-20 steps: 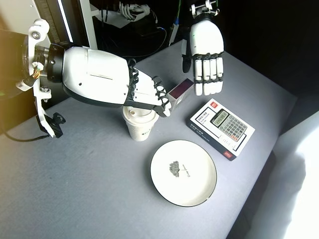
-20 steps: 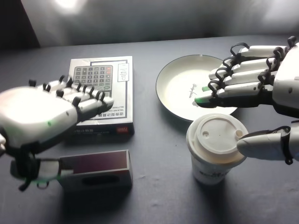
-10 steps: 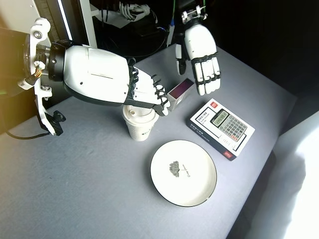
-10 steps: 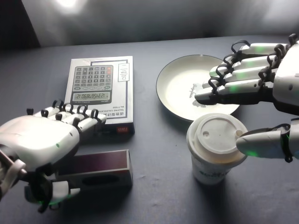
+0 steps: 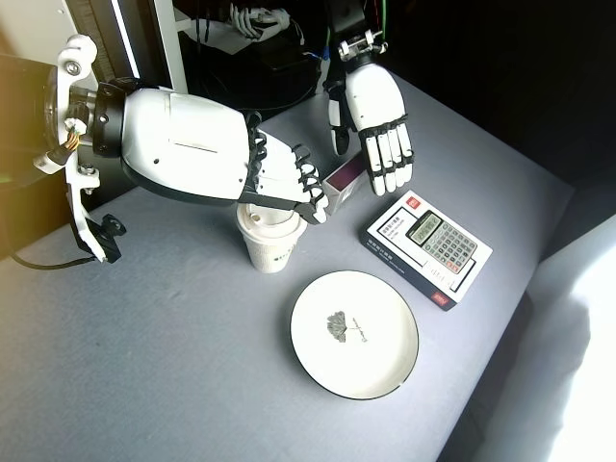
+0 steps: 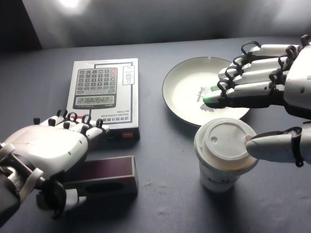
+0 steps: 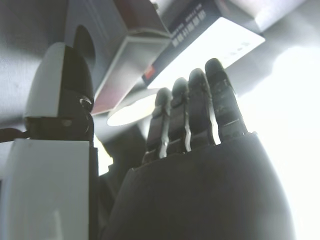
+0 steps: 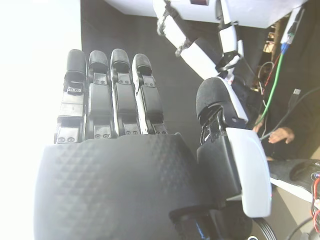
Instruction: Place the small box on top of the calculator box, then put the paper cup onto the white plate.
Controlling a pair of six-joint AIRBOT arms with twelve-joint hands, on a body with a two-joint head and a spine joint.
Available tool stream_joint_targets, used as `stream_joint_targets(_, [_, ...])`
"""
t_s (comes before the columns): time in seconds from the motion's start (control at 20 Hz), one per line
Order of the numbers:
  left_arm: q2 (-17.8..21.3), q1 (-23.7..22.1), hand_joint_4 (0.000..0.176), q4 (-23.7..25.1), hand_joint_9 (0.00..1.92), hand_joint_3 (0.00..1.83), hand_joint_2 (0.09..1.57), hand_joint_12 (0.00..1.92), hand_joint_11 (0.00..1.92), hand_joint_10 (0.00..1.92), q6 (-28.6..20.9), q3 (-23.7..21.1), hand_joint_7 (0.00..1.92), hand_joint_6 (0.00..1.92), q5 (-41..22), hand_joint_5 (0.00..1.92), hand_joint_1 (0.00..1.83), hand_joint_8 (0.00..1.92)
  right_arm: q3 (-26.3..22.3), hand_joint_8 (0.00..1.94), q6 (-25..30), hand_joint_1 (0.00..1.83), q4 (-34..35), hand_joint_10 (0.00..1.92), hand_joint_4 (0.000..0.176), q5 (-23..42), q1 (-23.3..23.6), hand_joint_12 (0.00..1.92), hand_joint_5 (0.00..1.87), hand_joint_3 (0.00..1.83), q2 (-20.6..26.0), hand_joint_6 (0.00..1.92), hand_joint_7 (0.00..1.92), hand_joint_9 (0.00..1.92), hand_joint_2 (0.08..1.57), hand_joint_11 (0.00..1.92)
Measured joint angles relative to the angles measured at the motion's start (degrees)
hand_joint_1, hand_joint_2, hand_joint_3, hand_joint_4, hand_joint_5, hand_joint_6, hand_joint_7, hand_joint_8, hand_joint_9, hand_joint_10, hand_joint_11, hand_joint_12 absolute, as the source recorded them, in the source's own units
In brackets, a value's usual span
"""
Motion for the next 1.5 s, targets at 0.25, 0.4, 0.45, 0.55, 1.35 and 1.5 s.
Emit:
stream_joint_targets(0.25, [-1.64, 0.15, 0.000, -1.16, 0.12, 0.00, 1.10, 0.34, 0.00, 0.01, 1.22, 0.59, 0.13, 0.01, -0.09, 0.13, 1.19, 0.01, 0.00, 0.00, 0.00, 0.00, 0.02, 0.00, 0.000, 0.00, 0.00, 0.64, 0.28, 0.00, 0.00, 0.00, 0.28, 0.23, 1.38, 0.00])
stream_joint_targets(0.4, [-2.32, 0.72, 0.000, -1.22, 0.13, 0.00, 1.10, 0.37, 0.00, 0.01, 1.29, 0.96, 0.13, 0.00, -0.26, 0.13, 1.19, 0.00, 0.00, 0.00, 0.00, 0.00, 0.00, 0.00, 0.000, 0.00, 0.00, 0.66, 0.29, 0.00, 0.00, 0.00, 0.28, 0.23, 1.38, 0.00])
stream_joint_targets(0.45, [-2.47, 0.96, 0.000, -1.44, 0.13, 0.00, 1.11, 0.39, 0.00, 0.00, 1.38, 1.03, 0.13, 0.00, -0.31, 0.13, 1.17, 0.00, 0.00, 0.00, 0.00, 0.00, 0.02, 0.00, 0.000, 0.04, 0.00, 0.66, 0.28, 0.00, 0.00, 0.00, 0.27, 0.22, 1.39, 0.00])
stream_joint_targets(0.55, [-3.37, 1.27, 0.000, -1.42, 0.13, 0.00, 1.09, 0.37, 0.00, 0.00, 1.40, 1.49, 0.14, 0.00, -0.13, 0.14, 1.19, 0.00, 0.00, 0.00, 0.00, 0.00, 0.00, 0.00, 0.000, 0.02, 0.00, 0.66, 0.29, 0.00, 0.00, 0.00, 0.28, 0.23, 1.39, 0.00])
stream_joint_targets(1.35, [-6.78, 2.03, 0.000, -1.01, 0.84, 0.00, 1.18, 1.32, 0.57, 1.05, 1.31, 4.94, 0.94, 1.09, -0.57, 0.78, 1.23, 1.24, 0.00, 0.00, 0.00, 0.00, 0.00, 0.01, 0.000, 0.07, 0.00, 0.78, 0.34, 0.00, 0.00, 0.00, 0.31, 0.25, 1.42, 0.00])
stream_joint_targets(1.5, [-6.78, 2.03, 0.000, -0.98, 0.86, 0.00, 1.17, 1.36, 0.54, 1.01, 1.38, 4.94, 0.95, 1.07, -0.61, 0.80, 1.23, 1.22, 0.00, 0.00, 0.00, 0.00, 0.02, 0.00, 0.000, 0.07, 0.00, 0.72, 0.32, 0.00, 0.00, 0.00, 0.29, 0.23, 1.42, 0.00])
